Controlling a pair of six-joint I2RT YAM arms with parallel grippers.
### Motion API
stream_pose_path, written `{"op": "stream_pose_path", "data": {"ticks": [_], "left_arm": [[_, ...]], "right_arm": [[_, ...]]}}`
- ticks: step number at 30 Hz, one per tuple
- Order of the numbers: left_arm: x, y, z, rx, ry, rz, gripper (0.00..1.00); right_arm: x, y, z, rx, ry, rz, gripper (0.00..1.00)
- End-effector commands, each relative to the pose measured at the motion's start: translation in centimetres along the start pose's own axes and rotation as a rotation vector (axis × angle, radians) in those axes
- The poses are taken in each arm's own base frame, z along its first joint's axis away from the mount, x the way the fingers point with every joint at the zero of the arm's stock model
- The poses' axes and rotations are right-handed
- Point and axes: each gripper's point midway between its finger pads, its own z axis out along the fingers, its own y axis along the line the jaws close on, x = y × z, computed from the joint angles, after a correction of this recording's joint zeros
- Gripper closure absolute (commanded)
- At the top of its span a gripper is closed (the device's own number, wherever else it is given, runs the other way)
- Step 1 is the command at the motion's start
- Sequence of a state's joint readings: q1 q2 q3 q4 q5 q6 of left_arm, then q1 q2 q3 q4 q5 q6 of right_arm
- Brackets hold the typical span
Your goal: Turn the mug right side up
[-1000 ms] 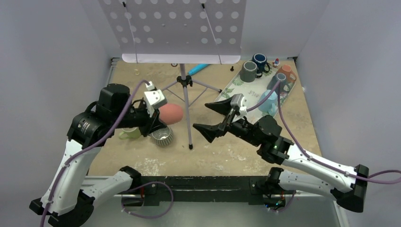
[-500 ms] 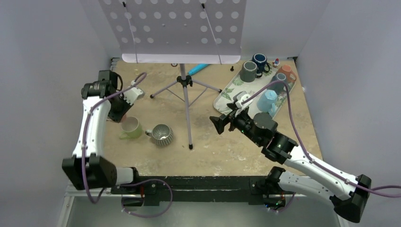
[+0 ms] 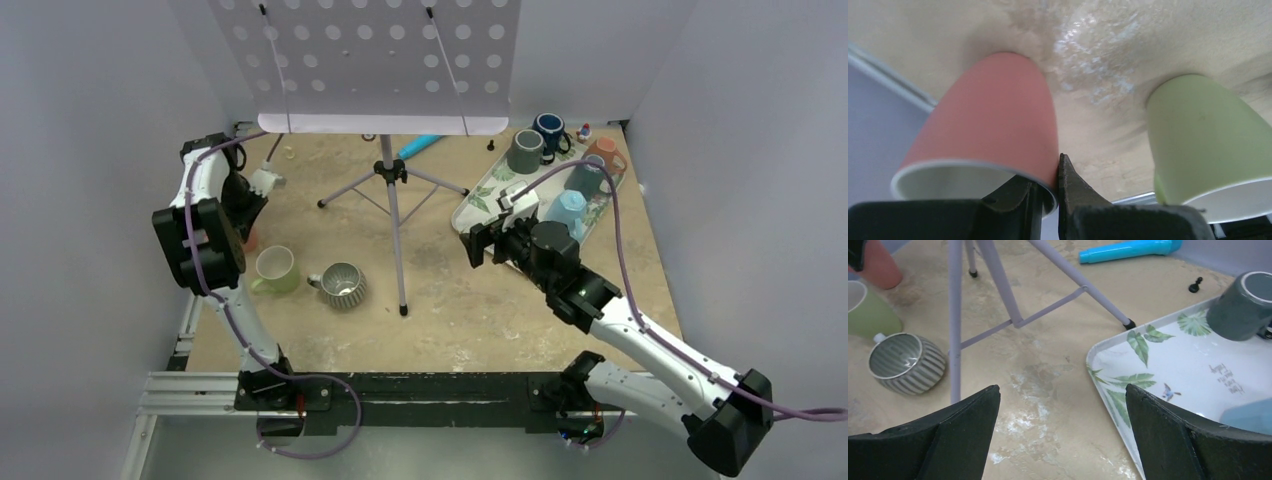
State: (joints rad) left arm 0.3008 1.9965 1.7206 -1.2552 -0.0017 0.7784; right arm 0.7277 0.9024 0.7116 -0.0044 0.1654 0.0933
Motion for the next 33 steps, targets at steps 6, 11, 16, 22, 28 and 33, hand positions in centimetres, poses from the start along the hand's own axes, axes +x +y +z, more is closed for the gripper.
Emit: {"op": "stream_pose_path", "data": {"ticks": [6,11,16,22,28,33], "left_arm": [[-1.6,-2.1,1.4,0.103,-0.101,0.031,0.75],[-2.4,-3.7,-1.6,0.110,-0.219,0.022,0.04],[-3.3,-5.8,-7.2,0.029,-0.398,0.038,0.00],[-3.6,-12.8,-11.8,0.012,-0.557,0.162,0.00],[-3.3,-18.7,-14.6,0.099,-0.725,0.233,0.00],[-2.6,-19.1,-14.3,0.074,-0.751,0.224,0.00]], "right_arm": [[0.0,-8.5,-0.1,0.184,-0.050,0.023,0.01],[1.3,-15.9,-0.1,0.326,-0.069,0.077,0.01],[3.1,-22.5,-0.5,0.531,0.013,0.113,0.01],[6.6,-26.7,-1.9,0.677,0.122,0.113,0.01],[9.2,-27.8,-1.5,0.651,0.161,0.035,0.02],[11.0,-29.0,-1.2,0.633,0.195,0.076,0.03]]}}
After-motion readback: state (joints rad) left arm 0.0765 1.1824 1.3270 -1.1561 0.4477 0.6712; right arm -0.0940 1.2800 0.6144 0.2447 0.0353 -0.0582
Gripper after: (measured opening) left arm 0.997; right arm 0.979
